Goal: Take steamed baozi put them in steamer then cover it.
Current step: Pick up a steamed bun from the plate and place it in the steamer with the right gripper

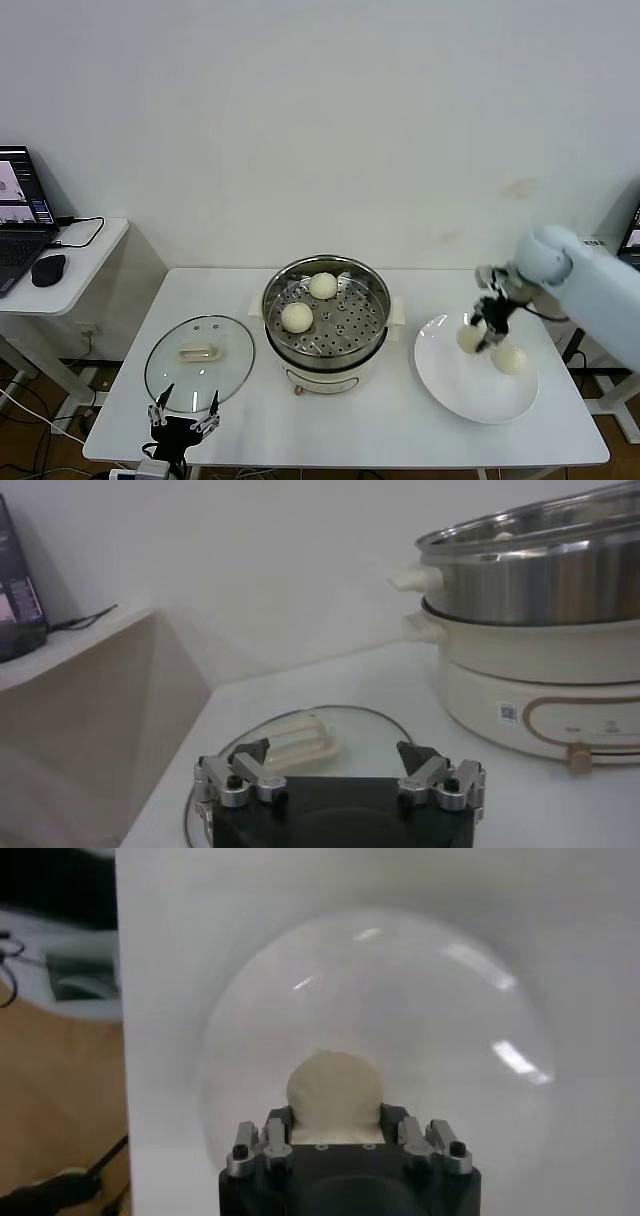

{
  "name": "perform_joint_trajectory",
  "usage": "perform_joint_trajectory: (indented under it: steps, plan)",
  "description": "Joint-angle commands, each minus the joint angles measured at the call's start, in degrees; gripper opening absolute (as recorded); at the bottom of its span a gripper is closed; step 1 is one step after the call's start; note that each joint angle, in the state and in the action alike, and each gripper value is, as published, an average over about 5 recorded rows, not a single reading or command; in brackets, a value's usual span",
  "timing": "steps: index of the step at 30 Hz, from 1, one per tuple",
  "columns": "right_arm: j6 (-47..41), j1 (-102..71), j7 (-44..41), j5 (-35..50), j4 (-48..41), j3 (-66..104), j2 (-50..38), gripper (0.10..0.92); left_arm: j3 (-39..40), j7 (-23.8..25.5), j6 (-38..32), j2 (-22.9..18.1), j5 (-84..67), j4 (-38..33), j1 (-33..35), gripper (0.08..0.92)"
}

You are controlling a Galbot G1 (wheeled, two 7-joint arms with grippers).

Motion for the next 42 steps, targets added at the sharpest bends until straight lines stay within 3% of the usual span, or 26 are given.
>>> perform_joint_trajectory:
  steps: [1,12,22,28,42]
  plan:
    - [15.54,19.27,-2.39,12.98,-5.64,-8.69,11.19,0.543,-0.44,-0.52,-0.58,0.17,1.29,-0.95,0.36,0.823]
    - [30.87,23.04,-3.94,11.22,-7.08,-10.74,21.40,0.543,-1.37,-0.88,-0.69,-0.68,1.22,-2.14,1.24,0.823]
    - [45.86,20.38,0.62,-1.18,-3.74,-12.58,26.02,0.543,-2.28,-1.22,-0.86,-1.66,1.35,-3.88,2.69,0.823]
    - [49.95,18.50,2.17,-4.78,-1.39,-14.83,28.30,0.543,-2.06,-1.50,-1.26,-2.03,1.38,-4.15,3.45,0.823]
    - [56.21,13.84,6.89,-22.62,5.63,-18.83,29.65,0.543,-2.02,-1.52,-1.27,-2.04,1.04,-3.50,2.63,0.823]
